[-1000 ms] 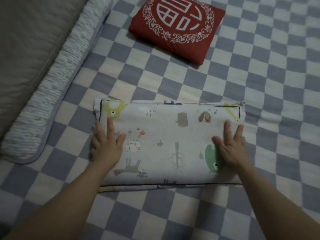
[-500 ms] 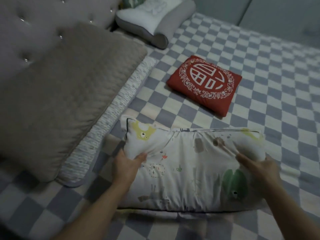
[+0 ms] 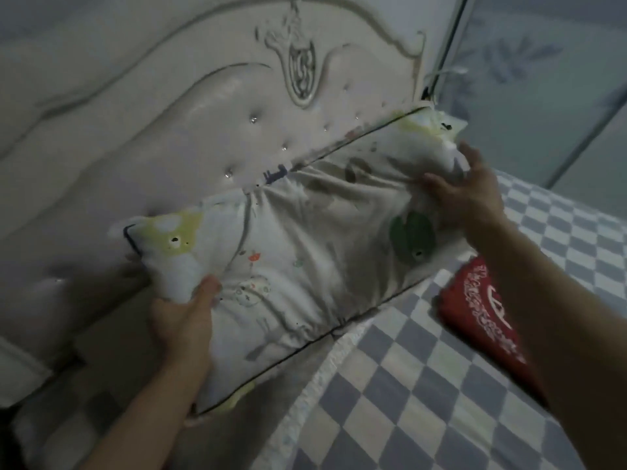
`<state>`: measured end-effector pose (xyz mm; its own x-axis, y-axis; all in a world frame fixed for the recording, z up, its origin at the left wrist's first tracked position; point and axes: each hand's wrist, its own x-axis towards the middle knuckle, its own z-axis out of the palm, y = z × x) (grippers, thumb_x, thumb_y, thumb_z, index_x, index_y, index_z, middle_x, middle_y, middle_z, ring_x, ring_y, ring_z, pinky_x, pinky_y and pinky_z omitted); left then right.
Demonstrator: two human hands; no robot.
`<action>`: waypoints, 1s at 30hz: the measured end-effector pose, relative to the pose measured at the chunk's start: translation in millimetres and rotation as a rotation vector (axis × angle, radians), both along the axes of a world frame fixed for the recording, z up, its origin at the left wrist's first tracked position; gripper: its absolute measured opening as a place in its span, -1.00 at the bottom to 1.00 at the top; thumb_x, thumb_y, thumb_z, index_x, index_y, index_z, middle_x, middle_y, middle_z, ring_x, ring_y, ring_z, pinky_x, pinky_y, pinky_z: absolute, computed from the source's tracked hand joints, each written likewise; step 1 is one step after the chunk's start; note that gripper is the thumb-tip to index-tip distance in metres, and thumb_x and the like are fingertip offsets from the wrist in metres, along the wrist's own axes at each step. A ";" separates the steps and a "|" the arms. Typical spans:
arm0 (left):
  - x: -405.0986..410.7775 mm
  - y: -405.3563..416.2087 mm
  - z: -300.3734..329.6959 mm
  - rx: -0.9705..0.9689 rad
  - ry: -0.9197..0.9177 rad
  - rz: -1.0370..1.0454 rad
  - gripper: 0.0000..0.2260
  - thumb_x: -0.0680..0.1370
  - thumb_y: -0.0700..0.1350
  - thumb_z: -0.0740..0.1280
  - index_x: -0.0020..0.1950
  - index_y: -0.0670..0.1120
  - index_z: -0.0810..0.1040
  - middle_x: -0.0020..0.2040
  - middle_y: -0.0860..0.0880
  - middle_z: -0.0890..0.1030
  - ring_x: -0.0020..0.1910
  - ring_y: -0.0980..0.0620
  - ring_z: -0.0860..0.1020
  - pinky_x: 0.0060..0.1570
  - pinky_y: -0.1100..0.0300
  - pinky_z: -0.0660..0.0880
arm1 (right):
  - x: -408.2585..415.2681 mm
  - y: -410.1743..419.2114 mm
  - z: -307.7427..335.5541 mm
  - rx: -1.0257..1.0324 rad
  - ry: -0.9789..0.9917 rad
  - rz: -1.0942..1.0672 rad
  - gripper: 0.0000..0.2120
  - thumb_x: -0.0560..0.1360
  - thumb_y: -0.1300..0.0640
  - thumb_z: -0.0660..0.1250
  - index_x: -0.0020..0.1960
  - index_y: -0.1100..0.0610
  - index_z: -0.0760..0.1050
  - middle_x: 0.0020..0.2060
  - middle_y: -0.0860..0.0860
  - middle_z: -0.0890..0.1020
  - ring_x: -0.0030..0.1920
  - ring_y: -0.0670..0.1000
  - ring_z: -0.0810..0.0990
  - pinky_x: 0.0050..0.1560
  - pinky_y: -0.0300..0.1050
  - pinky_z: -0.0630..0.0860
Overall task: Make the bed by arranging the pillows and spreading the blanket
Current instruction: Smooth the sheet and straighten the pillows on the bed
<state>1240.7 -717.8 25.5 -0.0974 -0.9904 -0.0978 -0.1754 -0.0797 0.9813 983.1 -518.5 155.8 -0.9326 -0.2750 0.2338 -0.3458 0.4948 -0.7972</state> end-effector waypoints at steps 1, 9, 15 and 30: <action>-4.8 -13.8 -6.0 0.028 -0.044 -0.050 -0.52 0.41 -0.15 0.46 0.25 -0.30 0.43 0.12 -0.11 0.51 0.10 -0.04 0.50 0.09 0.07 0.44 | -10.2 -19.3 -5.4 0.084 -0.032 0.008 -0.32 0.48 -0.05 0.34 0.50 -0.01 0.10 0.34 0.14 0.41 0.29 0.17 0.42 0.29 0.00 0.38; -44.9 -7.3 -47.9 -0.632 -0.558 -0.363 -0.41 0.49 -0.26 0.26 0.48 -0.28 0.12 0.45 -0.31 0.18 0.39 -0.24 0.15 0.36 -0.11 0.15 | 29.2 -44.5 -176.7 0.564 -0.157 0.011 -0.42 0.62 -0.03 0.02 0.53 0.15 -0.09 0.53 0.06 0.00 0.53 0.06 -0.04 0.49 0.05 -0.04; -105.9 135.6 -147.4 -1.109 -0.551 -1.206 -0.58 0.44 -0.17 0.08 0.19 -0.26 0.54 0.18 -0.21 0.58 0.12 -0.15 0.59 0.11 0.07 0.50 | 55.9 52.9 -309.6 0.580 -0.422 -0.124 -0.44 0.63 -0.01 0.01 0.52 0.20 -0.06 0.53 0.09 0.02 0.52 0.07 -0.04 0.48 0.03 -0.08; 5.3 311.7 -262.4 -1.263 -0.483 -1.750 -0.72 0.50 -0.07 0.11 0.01 -0.19 0.50 -0.02 -0.22 0.57 -0.06 -0.22 0.53 -0.02 0.03 0.27 | 289.4 398.3 -383.5 0.622 -0.559 -1.167 -0.36 0.52 0.03 -0.10 0.47 0.40 -0.03 0.49 0.29 0.05 0.50 0.23 0.04 0.47 0.09 -0.07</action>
<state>1246.0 -406.0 -236.9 -0.8715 0.4874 0.0534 0.4840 0.8378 0.2524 1272.5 -120.2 -227.6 -0.6200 0.7778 -0.1037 0.7740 0.5845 -0.2435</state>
